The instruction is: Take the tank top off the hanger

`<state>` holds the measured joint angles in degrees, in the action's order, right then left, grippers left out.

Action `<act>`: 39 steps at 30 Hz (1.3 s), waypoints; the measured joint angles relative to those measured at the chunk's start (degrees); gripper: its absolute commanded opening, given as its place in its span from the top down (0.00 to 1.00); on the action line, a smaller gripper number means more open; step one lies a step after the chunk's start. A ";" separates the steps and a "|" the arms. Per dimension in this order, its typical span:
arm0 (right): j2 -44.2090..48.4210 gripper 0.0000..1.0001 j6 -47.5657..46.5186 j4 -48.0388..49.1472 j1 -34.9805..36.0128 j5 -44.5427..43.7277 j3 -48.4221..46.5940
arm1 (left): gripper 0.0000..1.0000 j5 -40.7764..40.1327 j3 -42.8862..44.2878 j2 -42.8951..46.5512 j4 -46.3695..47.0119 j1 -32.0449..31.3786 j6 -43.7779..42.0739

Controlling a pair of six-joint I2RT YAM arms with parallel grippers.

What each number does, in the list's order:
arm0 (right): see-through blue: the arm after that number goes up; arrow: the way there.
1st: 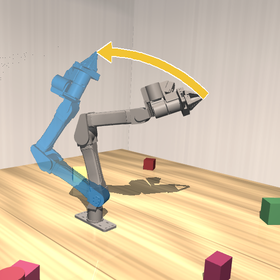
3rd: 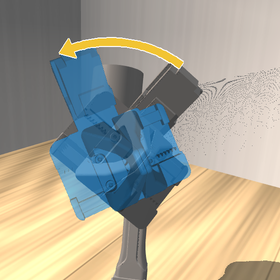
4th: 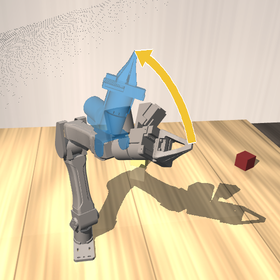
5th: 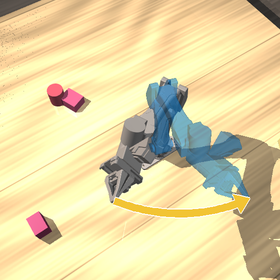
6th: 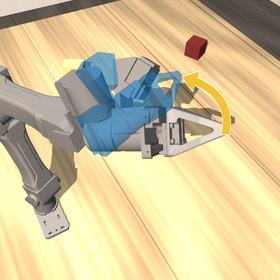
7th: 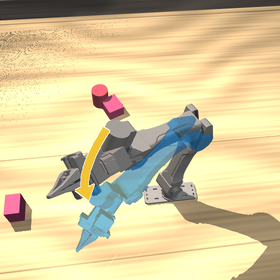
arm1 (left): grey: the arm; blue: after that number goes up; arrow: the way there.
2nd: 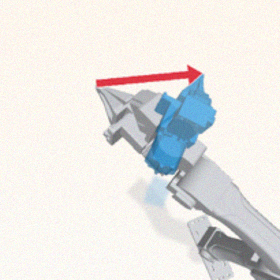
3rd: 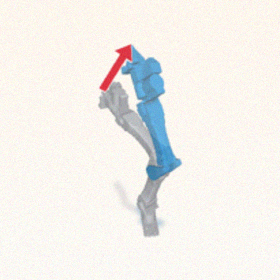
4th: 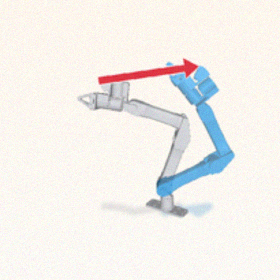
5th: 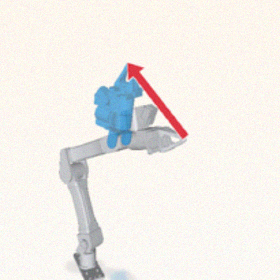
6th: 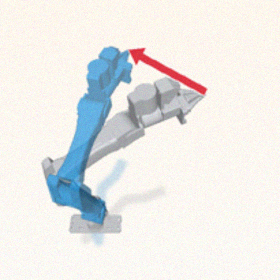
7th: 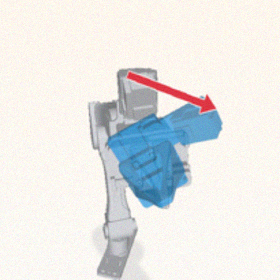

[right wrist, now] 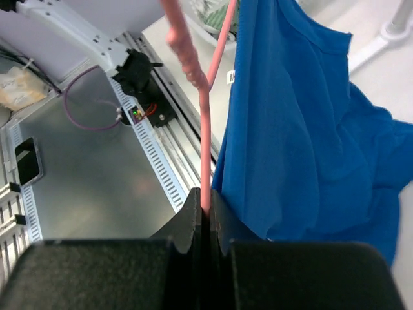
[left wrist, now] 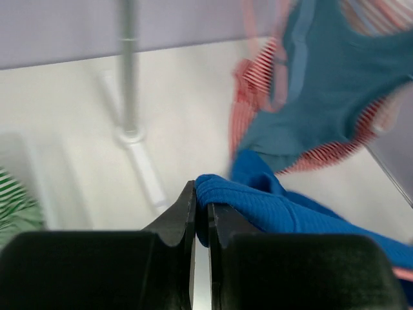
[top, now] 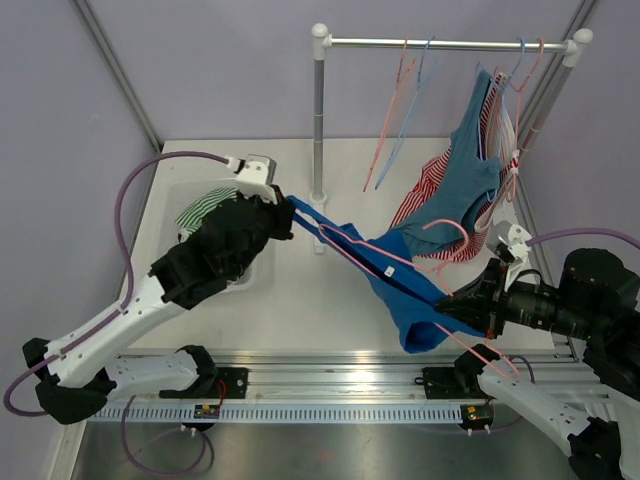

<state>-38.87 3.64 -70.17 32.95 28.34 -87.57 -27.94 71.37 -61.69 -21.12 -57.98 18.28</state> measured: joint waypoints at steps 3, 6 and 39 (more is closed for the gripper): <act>0.66 1.00 -1.49 1.75 0.57 3.37 -0.13 | 1.00 -0.81 -1.75 4.33 -3.39 5.84 1.51; 0.52 1.00 -2.34 3.30 0.72 5.38 -0.76 | 1.00 -0.04 -2.21 7.10 -5.90 6.34 2.60; 1.64 1.00 12.00 50.60 1.18 -31.30 8.85 | 0.77 21.07 -25.99 11.74 -4.90 4.79 5.55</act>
<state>-37.23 15.64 -19.57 34.13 -2.96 -78.72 -6.87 45.39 -49.95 -26.02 -53.19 23.83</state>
